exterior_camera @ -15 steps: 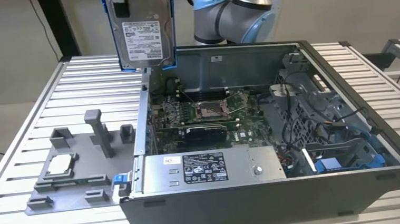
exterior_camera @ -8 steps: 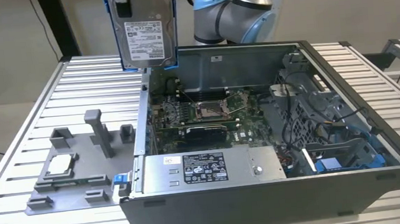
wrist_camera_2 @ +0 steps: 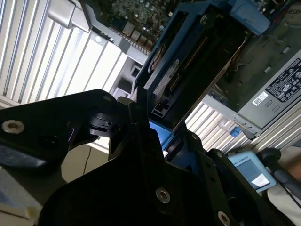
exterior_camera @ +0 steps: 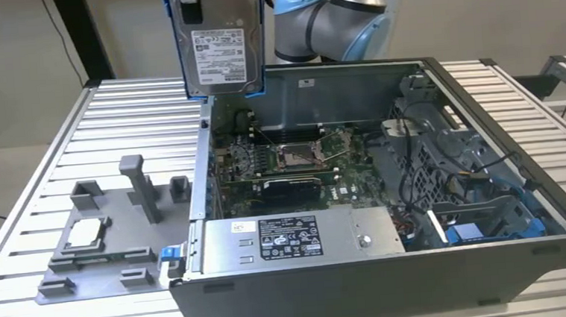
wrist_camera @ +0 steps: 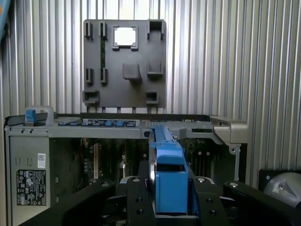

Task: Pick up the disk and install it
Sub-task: 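Pick up the disk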

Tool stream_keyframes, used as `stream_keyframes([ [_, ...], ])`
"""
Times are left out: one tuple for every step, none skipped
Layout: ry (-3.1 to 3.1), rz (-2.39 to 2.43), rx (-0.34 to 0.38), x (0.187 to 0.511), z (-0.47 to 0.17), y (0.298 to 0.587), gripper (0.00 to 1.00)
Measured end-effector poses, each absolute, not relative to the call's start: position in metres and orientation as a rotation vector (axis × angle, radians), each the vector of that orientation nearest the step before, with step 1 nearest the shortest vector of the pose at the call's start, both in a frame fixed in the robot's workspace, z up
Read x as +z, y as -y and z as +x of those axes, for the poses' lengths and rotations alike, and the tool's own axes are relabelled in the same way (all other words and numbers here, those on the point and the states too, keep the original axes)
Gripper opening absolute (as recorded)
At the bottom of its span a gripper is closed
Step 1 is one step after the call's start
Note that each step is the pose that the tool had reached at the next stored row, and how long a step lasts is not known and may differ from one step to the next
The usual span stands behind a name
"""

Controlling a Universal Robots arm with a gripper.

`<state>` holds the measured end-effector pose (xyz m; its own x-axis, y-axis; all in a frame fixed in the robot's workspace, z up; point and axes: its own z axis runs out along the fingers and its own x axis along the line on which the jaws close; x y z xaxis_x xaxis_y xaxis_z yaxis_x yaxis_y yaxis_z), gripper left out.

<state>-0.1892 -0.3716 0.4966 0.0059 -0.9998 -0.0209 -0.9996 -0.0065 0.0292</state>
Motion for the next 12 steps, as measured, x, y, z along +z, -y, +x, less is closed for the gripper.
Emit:
stream_keyframes([
  [2.21, 2.224, -0.056, 0.497, -0.187, 0.372, 0.0],
  [2.21, 2.224, -0.056, 0.497, -0.184, 0.372, 0.0],
  [2.21, 2.224, -0.055, 0.497, -0.182, 0.372, 0.0],
  [2.21, 2.224, -0.056, 0.497, -0.179, 0.372, 0.0],
  [2.21, 2.224, -0.056, 0.497, -0.177, 0.372, 0.0],
  [2.21, 2.224, -0.056, 0.497, -0.174, 0.372, 0.0],
  [2.21, 2.224, -0.056, 0.497, -0.172, 0.372, 0.0],
  [2.21, 2.224, -0.056, 0.497, -0.169, 0.372, 0.0],
  [2.21, 2.224, -0.056, 0.497, -0.167, 0.372, 0.0],
  [2.21, 2.224, -0.056, 0.497, -0.164, 0.372, 0.0],
  [2.21, 2.224, -0.056, 0.497, -0.162, 0.372, 0.0],
  [2.21, 2.224, -0.056, 0.497, -0.159, 0.372, 0.0],
])
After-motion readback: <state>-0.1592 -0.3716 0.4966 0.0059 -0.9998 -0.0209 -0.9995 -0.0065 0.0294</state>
